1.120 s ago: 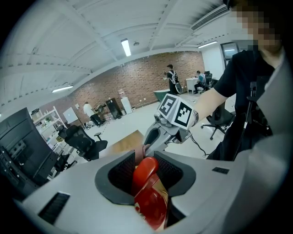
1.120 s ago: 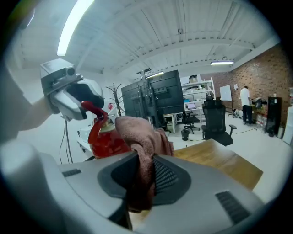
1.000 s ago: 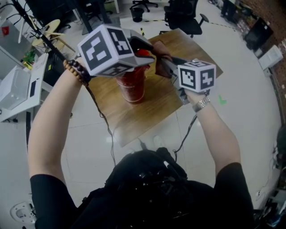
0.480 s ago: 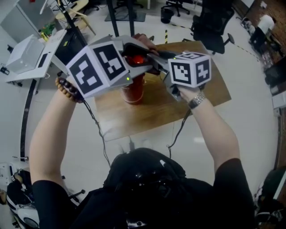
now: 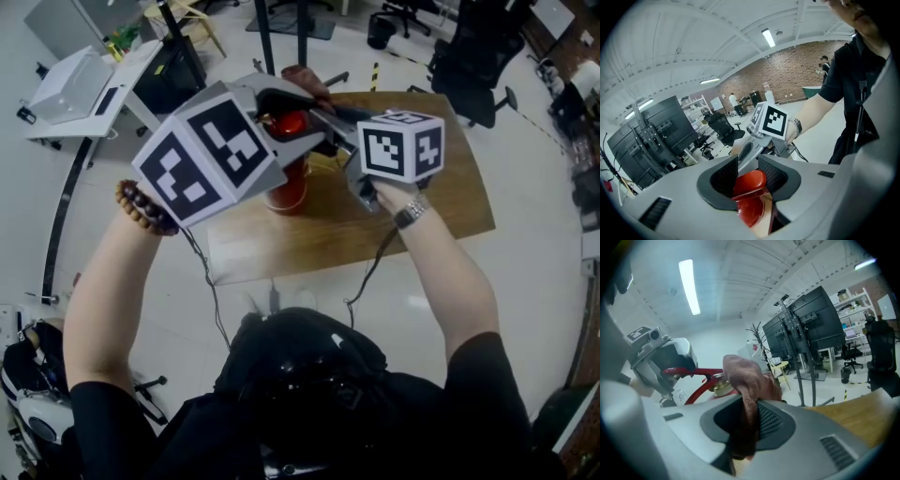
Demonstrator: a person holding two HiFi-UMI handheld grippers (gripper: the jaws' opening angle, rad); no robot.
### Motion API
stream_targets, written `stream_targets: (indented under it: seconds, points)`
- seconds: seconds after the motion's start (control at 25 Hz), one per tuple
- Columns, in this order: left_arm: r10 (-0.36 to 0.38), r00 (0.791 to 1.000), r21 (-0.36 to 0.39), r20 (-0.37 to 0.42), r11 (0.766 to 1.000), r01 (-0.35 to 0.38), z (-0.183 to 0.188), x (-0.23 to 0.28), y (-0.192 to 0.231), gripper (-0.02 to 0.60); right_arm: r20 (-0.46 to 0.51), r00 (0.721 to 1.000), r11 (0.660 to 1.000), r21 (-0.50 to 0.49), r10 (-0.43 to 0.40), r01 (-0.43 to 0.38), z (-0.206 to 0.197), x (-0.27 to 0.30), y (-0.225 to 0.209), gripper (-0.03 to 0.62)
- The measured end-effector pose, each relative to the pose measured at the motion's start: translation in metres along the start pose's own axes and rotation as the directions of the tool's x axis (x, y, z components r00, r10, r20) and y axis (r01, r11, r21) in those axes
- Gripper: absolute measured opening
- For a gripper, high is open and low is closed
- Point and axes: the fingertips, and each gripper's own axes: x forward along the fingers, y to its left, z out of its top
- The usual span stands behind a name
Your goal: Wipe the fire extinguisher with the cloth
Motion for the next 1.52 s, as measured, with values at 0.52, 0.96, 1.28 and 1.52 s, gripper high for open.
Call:
stream_targets:
  seconds: [0.52,0.96,1.28,1.52]
  points:
    - [0.113,0.994,-0.077,-0.008,0.991,-0.114,0.004,0.002,0.005,0.130,-0.039,0.999,0.997,0.072,0.002,0.000,-0.037,0.009,-0.028,0.081]
    - [0.186,0.982,-0.136,-0.020,0.973,-0.187,0.001,0.000,0.014,0.130,-0.087,0.996,0.996,0.085,-0.003,0.010,-0.065,0.026,-0.041,0.078]
    - [0.304,0.949,-0.198,-0.084,0.928,-0.315,-0.005,-0.004,0.019,0.173,-0.144,0.989,0.995,0.090,-0.020,0.033,-0.095,0.034,-0.046,0.078]
    - [0.373,0.919,-0.247,-0.130,0.885,-0.394,-0.015,-0.007,0.022,0.207,-0.181,0.983,0.993,0.110,-0.032,0.052,-0.119,0.038,-0.054,0.078]
